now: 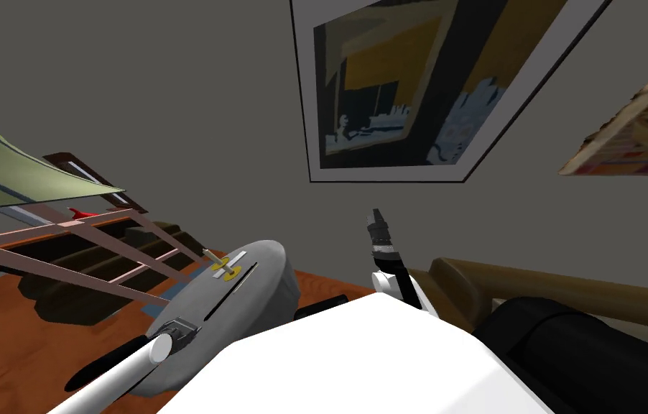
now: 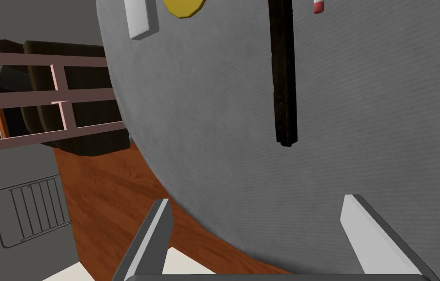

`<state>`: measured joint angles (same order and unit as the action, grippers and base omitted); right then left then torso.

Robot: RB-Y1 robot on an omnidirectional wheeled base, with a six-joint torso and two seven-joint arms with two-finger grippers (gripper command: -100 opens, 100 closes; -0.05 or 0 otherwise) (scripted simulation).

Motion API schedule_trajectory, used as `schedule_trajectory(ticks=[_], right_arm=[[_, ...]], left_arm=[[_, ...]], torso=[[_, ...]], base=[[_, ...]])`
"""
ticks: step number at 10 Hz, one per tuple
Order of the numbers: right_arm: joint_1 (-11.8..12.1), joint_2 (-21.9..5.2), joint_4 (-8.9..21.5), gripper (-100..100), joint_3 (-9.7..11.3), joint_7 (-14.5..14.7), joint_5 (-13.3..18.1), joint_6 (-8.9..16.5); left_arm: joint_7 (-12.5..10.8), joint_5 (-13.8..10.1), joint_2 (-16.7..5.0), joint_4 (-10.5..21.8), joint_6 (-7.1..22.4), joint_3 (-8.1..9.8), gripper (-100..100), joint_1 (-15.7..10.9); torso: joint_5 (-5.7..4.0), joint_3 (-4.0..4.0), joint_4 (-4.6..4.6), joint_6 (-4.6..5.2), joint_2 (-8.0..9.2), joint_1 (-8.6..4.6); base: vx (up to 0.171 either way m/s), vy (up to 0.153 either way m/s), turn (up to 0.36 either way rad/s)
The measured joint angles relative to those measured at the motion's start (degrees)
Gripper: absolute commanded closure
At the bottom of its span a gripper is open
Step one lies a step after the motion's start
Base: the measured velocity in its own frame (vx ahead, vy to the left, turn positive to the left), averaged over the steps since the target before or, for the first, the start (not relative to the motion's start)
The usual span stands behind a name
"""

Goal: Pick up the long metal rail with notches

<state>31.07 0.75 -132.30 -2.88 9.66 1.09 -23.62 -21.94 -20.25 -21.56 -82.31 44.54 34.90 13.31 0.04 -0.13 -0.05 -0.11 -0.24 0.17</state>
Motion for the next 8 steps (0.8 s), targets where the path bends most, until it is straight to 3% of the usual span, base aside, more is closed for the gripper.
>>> schedule_trajectory(ticks=[7,8], right_arm=[[0.0,0.0,0.0,0,0.0,0.0,0.0,0.0],[0.0,0.0,0.0,0,0.0,0.0,0.0,0.0]], left_arm=[[-3.79,-1.32,-3.1,8.78,9.41,3.35,-100,-4.37],[-4.26,-1.89,-3.99,11.35,10.67,4.05,-100,-5.44]], torso=[[0.0,-0.05,-0.01,0.03,-0.09,0.01],[0.01,-0.08,-0.02,0.06,-0.15,0.08]], base=[[0.037,0.021,-0.184],[0.049,0.041,-0.106]])
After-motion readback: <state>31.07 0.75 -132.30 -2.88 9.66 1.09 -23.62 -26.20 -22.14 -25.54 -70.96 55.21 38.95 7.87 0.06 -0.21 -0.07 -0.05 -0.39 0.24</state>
